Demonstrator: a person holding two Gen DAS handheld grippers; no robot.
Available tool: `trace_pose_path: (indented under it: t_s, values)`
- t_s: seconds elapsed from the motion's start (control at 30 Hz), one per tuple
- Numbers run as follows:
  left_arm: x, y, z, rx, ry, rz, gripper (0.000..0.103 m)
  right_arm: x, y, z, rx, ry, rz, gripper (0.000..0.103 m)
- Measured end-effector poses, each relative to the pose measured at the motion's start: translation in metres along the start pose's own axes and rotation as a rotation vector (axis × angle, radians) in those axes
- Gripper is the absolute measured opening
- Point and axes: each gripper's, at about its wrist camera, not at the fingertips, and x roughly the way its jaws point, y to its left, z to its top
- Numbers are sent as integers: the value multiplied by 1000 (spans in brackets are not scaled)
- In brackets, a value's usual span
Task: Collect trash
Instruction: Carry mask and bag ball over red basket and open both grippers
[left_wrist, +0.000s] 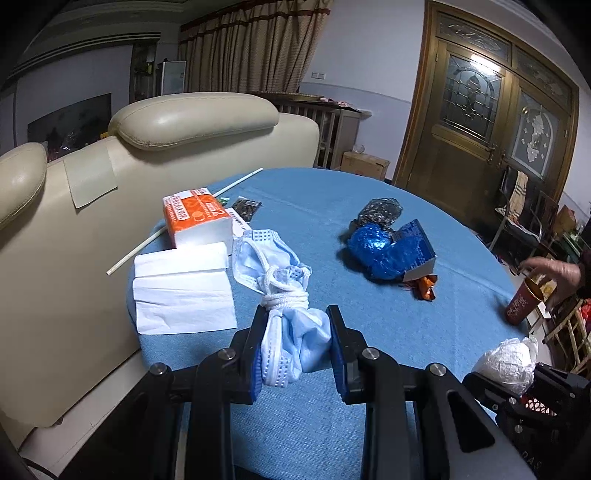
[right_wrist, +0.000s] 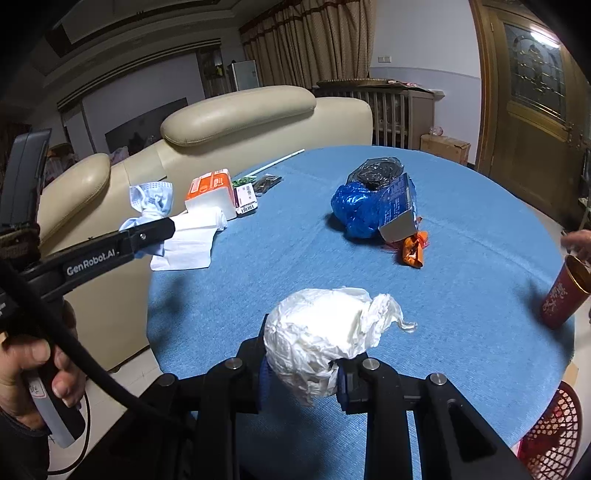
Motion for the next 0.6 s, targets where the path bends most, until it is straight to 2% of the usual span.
trace_pose_path:
  t_s: [0.3,0.6]
  values:
    - [-7,-36,-4,56,8,-68,32,-22,-18,-8,37,-31,-26,29]
    - [-12,-99,-12,168,28,-183,32,-60,-68,-36,145,-55,-115,29]
